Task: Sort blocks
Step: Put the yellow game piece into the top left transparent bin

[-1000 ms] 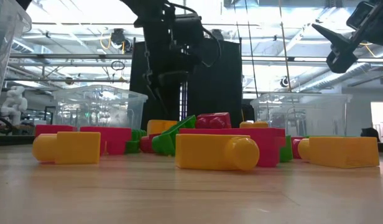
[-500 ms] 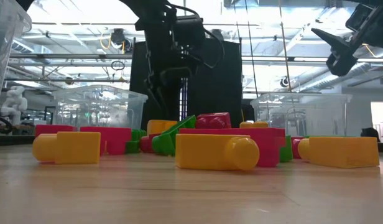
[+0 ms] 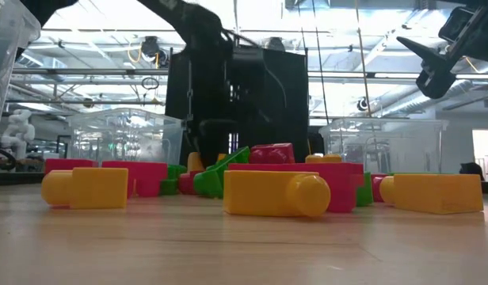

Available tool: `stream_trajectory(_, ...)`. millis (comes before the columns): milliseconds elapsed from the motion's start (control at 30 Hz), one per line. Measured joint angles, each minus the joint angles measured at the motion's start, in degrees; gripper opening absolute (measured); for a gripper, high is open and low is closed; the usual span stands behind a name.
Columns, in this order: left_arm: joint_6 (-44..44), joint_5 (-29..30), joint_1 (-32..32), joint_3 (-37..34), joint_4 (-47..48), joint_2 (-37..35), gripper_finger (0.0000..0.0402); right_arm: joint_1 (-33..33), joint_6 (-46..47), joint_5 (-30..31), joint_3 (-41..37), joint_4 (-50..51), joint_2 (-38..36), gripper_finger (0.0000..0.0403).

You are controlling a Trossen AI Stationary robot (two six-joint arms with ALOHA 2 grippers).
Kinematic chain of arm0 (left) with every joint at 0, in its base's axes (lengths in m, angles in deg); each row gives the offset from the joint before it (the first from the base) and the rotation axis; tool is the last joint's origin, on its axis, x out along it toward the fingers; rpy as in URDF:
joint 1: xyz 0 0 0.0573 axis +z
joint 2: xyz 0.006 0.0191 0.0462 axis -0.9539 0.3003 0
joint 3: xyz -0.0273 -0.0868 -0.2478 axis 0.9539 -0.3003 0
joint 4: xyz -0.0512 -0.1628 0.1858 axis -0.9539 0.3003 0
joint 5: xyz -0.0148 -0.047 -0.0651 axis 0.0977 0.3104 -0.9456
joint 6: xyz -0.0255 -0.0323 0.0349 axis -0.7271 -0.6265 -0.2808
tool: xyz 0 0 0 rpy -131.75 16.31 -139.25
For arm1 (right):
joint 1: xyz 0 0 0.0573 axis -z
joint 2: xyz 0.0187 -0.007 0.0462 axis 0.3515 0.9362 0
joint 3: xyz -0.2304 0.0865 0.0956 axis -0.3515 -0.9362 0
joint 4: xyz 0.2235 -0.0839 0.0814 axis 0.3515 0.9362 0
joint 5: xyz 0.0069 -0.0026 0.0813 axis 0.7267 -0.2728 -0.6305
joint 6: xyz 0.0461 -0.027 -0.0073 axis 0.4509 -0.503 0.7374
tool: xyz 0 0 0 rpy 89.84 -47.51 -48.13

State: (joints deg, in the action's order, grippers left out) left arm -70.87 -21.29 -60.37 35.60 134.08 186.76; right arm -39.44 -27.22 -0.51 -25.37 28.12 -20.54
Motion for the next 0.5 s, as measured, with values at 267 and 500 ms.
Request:
stream_trajectory(267,-1.5,2.2,-0.4,0.3,0.7,2.7,0.0096,0.0,0.0,0.0,0.0,-0.2,0.0,0.0272)
stream_trajectory(500,-3.4,3.5,-0.6,1.6,0.6,0.6,0.0093,0.0,-0.2,0.2,0.0,0.4,0.0,0.0272)
